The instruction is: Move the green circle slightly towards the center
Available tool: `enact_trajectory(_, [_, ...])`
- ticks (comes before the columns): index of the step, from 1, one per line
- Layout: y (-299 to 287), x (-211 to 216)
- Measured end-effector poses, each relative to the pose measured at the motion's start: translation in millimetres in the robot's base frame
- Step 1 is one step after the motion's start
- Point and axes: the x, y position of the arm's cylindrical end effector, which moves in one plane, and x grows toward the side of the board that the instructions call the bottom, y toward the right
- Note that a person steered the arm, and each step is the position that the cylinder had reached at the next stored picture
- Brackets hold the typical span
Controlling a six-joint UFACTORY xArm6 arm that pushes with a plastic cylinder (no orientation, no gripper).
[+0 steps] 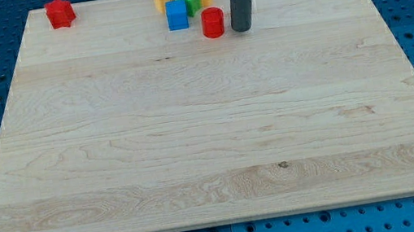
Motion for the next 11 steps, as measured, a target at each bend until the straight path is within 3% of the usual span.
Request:
enact_trajectory(2, [-65.9, 0.4])
enact_trajectory(3, [-49.5, 16.5])
enact_trajectory(4, [43.0, 47.9])
enact_trajectory(5, [138.2, 34.8])
enact_trajectory(6, [202.8, -10.9])
enact_trajectory(9, [210.8, -130.4])
enact_trajectory(11, [180.0, -120.4])
